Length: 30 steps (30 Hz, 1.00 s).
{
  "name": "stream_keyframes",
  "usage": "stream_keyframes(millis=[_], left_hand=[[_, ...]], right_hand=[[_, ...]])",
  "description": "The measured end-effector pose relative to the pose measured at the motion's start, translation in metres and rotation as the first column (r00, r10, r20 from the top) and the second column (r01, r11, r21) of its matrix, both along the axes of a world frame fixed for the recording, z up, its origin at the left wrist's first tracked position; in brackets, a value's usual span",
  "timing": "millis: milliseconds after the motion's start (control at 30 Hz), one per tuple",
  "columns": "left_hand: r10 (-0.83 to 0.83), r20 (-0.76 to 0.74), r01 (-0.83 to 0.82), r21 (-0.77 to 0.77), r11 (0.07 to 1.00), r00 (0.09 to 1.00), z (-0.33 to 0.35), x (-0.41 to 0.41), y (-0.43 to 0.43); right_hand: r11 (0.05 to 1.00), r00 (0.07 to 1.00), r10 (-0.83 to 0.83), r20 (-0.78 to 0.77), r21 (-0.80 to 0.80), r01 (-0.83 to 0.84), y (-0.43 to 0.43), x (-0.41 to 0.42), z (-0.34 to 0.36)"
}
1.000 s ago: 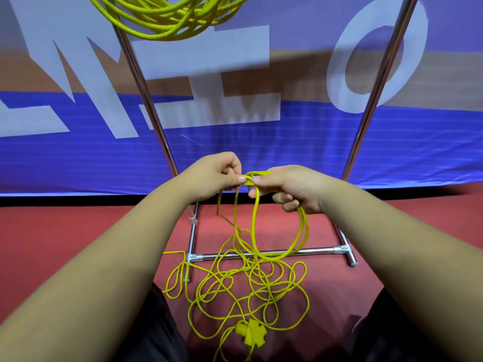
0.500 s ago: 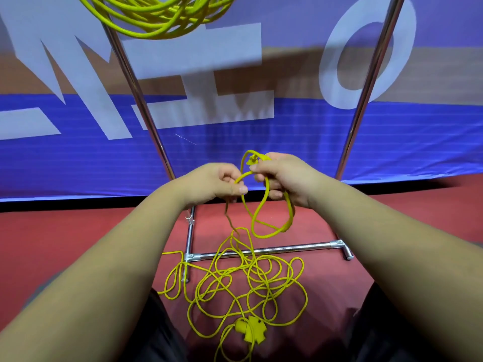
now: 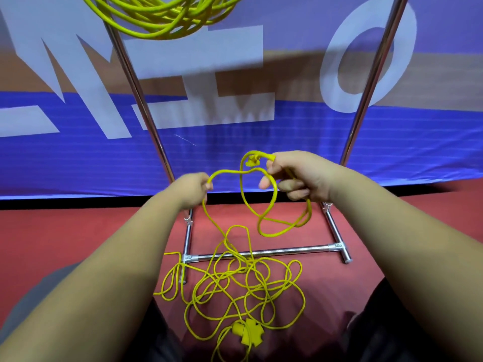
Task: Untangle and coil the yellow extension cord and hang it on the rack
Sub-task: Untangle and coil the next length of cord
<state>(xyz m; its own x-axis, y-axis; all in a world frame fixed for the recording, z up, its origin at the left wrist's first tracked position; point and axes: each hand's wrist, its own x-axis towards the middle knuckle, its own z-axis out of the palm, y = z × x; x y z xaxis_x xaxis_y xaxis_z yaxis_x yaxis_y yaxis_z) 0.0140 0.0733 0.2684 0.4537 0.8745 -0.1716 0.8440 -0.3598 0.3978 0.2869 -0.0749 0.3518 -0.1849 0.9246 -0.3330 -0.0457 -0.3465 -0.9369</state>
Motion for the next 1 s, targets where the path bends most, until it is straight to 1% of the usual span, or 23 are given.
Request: stream_keyframes(millis=[33, 67, 100, 133, 200, 233, 267, 333, 400, 433, 467, 500, 533, 567, 600, 633, 667, 700, 733, 767, 800, 867, 1000], left_hand=[[0.080, 0.178, -0.083, 0.011, 0.996, 0.981, 0.010, -0.001, 0.003], [0.134, 0.353, -0.148, 0.011, 0.989, 0.926, 0.021, -0.002, 0.006], [0.159, 0.504, -0.188, 0.005, 0.982, 0.849, 0.034, -0.002, 0.008], [0.159, 0.618, -0.198, -0.005, 0.980, 0.770, 0.046, -0.002, 0.008], [0.136, 0.739, -0.143, -0.054, 0.988, 0.660, 0.072, 0.000, -0.001], [0.107, 0.751, -0.092, -0.061, 0.994, 0.652, 0.083, 0.001, -0.008], [0.058, 0.735, -0.037, -0.044, 0.998, 0.676, 0.092, 0.001, -0.015], [-0.100, 0.602, 0.083, 0.055, 0.995, 0.792, 0.101, 0.001, -0.023], [-0.250, 0.312, 0.204, 0.173, 0.964, 0.917, 0.099, 0.003, -0.026], [-0.292, 0.155, 0.257, 0.212, 0.943, 0.944, 0.095, 0.006, -0.028], [-0.314, 0.040, 0.295, 0.247, 0.923, 0.949, 0.092, 0.011, -0.030], [-0.317, -0.022, 0.310, 0.288, 0.906, 0.948, 0.088, 0.016, -0.032], [-0.292, -0.037, 0.288, 0.330, 0.899, 0.956, 0.085, 0.022, -0.034], [-0.234, -0.013, 0.223, 0.358, 0.907, 0.972, 0.084, 0.027, -0.037], [-0.142, 0.039, 0.120, 0.346, 0.930, 0.989, 0.083, 0.033, -0.039], [-0.029, 0.104, -0.001, 0.279, 0.960, 0.994, 0.082, 0.038, -0.042], [0.091, 0.190, -0.121, 0.156, 0.980, 0.978, 0.082, 0.043, -0.044], [0.218, 0.296, -0.224, -0.013, 0.975, 0.930, 0.082, 0.046, -0.047], [0.348, 0.388, -0.289, -0.203, 0.936, 0.854, 0.083, 0.047, -0.051], [0.458, 0.446, -0.305, -0.374, 0.876, 0.769, 0.084, 0.048, -0.054], [0.520, 0.474, -0.281, -0.486, 0.828, 0.711, 0.085, 0.048, -0.056], [0.538, 0.501, -0.209, -0.570, 0.794, 0.678, 0.084, 0.048, -0.058], [0.438, 0.574, -0.056, -0.562, 0.825, 0.692, 0.086, 0.053, -0.064]], right_hand=[[0.998, 0.994, 0.062, 0.095, -0.019, -0.060, -0.001, 0.001, -0.002], [0.994, 0.978, 0.105, 0.181, -0.041, -0.099, 0.000, 0.001, -0.005], [0.993, 0.958, 0.117, 0.262, -0.056, -0.107, 0.000, 0.002, -0.009], [0.995, 0.934, 0.095, 0.343, -0.058, -0.079, 0.002, 0.002, -0.015], [0.999, 0.872, -0.012, 0.490, -0.032, 0.031, 0.007, 0.006, -0.028], [0.996, 0.851, -0.058, 0.522, -0.021, 0.081, 0.009, 0.008, -0.033], [0.992, 0.847, -0.092, 0.523, -0.024, 0.123, 0.012, 0.011, -0.037], [0.977, 0.865, -0.160, 0.476, -0.051, 0.208, 0.015, 0.013, -0.040], [0.958, 0.884, -0.217, 0.413, -0.082, 0.274, 0.018, 0.011, -0.040], [0.951, 0.895, -0.229, 0.383, -0.108, 0.290, 0.018, 0.009, -0.040], [0.945, 0.905, -0.229, 0.357, -0.140, 0.295, 0.019, 0.006, -0.041], [0.939, 0.915, -0.224, 0.335, -0.176, 0.294, 0.019, 0.002, -0.043], [0.933, 0.925, -0.217, 0.313, -0.212, 0.290, 0.019, -0.001, -0.045], [0.927, 0.933, -0.212, 0.292, -0.243, 0.287, 0.019, -0.004, -0.047], [0.921, 0.939, -0.208, 0.274, -0.269, 0.282, 0.019, -0.007, -0.049], [0.917, 0.945, -0.202, 0.259, -0.288, 0.275, 0.019, -0.010, -0.051], [0.915, 0.949, -0.197, 0.247, -0.301, 0.269, 0.019, -0.014, -0.052], [0.913, 0.952, -0.192, 0.240, -0.312, 0.263, 0.020, -0.017, -0.052], [0.910, 0.953, -0.187, 0.236, -0.323, 0.259, 0.020, -0.019, -0.053], [0.908, 0.955, -0.180, 0.234, -0.335, 0.253, 0.021, -0.022, -0.054], [0.905, 0.958, -0.171, 0.230, -0.348, 0.245, 0.021, -0.024, -0.055], [0.897, 0.965, -0.162, 0.206, -0.378, 0.231, 0.022, -0.028, -0.055], [0.878, 0.968, -0.220, 0.122, -0.407, 0.251, 0.023, -0.035, -0.052]])
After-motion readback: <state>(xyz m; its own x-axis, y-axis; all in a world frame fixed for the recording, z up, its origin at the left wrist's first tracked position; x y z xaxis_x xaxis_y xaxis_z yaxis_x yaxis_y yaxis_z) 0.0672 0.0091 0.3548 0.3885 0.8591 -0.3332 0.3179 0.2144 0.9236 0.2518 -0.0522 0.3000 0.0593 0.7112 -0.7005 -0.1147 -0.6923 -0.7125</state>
